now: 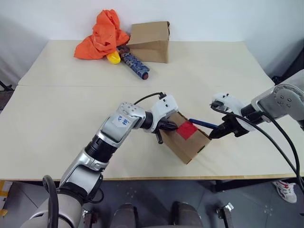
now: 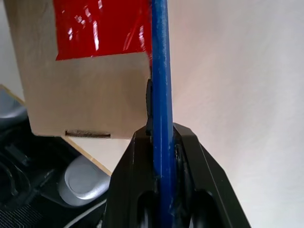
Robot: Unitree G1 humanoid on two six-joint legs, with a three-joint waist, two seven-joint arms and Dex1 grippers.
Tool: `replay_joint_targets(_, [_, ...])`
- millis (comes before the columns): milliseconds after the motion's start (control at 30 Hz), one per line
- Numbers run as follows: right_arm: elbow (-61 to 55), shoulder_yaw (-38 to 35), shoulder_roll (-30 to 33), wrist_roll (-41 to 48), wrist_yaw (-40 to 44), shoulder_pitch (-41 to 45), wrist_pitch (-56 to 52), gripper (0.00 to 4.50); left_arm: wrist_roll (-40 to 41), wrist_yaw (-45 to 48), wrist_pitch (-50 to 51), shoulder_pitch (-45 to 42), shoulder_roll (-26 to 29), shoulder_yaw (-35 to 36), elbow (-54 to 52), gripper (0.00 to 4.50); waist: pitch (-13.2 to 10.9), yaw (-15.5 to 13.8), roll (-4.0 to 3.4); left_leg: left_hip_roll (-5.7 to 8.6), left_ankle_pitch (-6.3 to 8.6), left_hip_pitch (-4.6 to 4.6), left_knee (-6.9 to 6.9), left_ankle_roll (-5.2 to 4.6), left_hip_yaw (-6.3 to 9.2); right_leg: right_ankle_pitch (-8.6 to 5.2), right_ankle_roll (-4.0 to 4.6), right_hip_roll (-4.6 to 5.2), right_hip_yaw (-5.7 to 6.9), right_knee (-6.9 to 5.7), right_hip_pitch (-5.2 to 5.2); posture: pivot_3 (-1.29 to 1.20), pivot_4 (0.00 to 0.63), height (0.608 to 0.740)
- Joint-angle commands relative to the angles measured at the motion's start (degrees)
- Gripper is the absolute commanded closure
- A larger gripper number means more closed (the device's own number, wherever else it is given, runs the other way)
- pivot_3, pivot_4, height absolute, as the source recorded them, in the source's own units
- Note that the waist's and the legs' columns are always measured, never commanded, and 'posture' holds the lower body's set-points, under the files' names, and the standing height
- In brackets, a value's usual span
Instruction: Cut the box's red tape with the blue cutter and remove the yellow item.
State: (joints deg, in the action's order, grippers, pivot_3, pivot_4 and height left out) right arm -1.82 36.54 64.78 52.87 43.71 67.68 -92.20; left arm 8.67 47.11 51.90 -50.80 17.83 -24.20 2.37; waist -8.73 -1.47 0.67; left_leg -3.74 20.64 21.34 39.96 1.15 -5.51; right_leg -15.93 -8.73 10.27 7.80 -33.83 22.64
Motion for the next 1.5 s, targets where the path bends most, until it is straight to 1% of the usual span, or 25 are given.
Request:
replay_joint_targets(33, [-2.28,2.16,2.15,-0.36,2.05,0.41,-0.3,4.35,-2.34,-1.55,3.61,3.23,0.88,-3.57,3.64,4.48,0.0,0.01,0.0,0.0,0.0,0.0,0.0,0.0,0.0,0.0,0.0,0.0,0.0,0.0,0.0,0.0,0.15,0.74])
replay_joint_targets(367, [-2.97,9.8,1.99,-3.96,7.3,4.55,-0.3,4.35,-2.28,-1.99,3.71,3.37,0.31,-3.49,3.33,4.48,0.02,-0.06,-0.03,0.0,0.0,0.0,0.0,0.0,0.01,0.0,0.0,0.0,0.01,0.0,0.0,0.0,0.15,0.74])
replay_joint_targets(500, [-4.97,13.54,3.45,-6.06,10.42,5.55,-0.3,4.35,-2.18,-2.28,4.13,3.98,0.54,-3.27,2.58,4.48,0.02,-0.09,-0.03,0.0,0.01,0.01,-0.01,0.01,0.02,0.0,0.0,0.0,0.01,0.02,0.0,0.0,0.15,0.74])
replay_joint_targets(600, [-5.41,14.83,4.12,-7.33,12.02,5.5,-0.3,4.35,-2.09,-2.6,4.34,4.39,0.69,-3.16,2.11,4.48,0.02,-0.06,-0.04,0.01,0.05,0.02,-0.01,0.02,0.01,0.0,0.0,0.0,0.02,0.05,0.0,0.0,0.15,0.74])
replay_joint_targets(800, [-5.19,15.5,4.78,-9.25,14.12,5.23,-0.3,4.35,-1.97,-2.73,4.5,4.46,0.76,-3.09,2.02,4.48,0.03,-0.05,-0.05,0.01,0.06,0.01,0.0,0.02,0.0,0.0,0.0,0.0,0.02,0.04,0.0,0.0,0.15,0.74])
replay_joint_targets(1133, [-5.9,15.29,7.83,-10.97,16.11,3.86,-0.3,4.35,-2.0,-2.56,4.08,4.2,0.59,-3.2,2.65,4.48,0.03,-0.04,-0.05,0.01,0.07,0.01,0.0,0.02,0.0,0.0,0.0,0.0,0.02,0.06,0.0,0.0,0.15,0.74])
replay_joint_targets(1200, [-5.86,14.92,7.49,-10.79,16.14,3.71,-0.3,4.35,-1.95,-2.57,4.07,4.2,0.43,-3.26,2.69,4.48,0.03,-0.03,-0.04,0.01,0.07,0.01,0.0,0.02,-0.01,0.0,0.0,0.0,0.01,0.06,0.0,0.0,0.15,0.74])
replay_joint_targets(1500, [-2.36,13.07,1.51,-11.42,15.0,4.71,-0.3,4.35,-1.94,-2.48,4.11,3.86,0.49,-3.18,2.72,4.48,0.05,0.07,-0.17,0.01,0.06,0.0,0.03,0.02,-0.03,0.0,0.0,0.0,0.0,0.02,0.0,0.0,0.15,0.74])
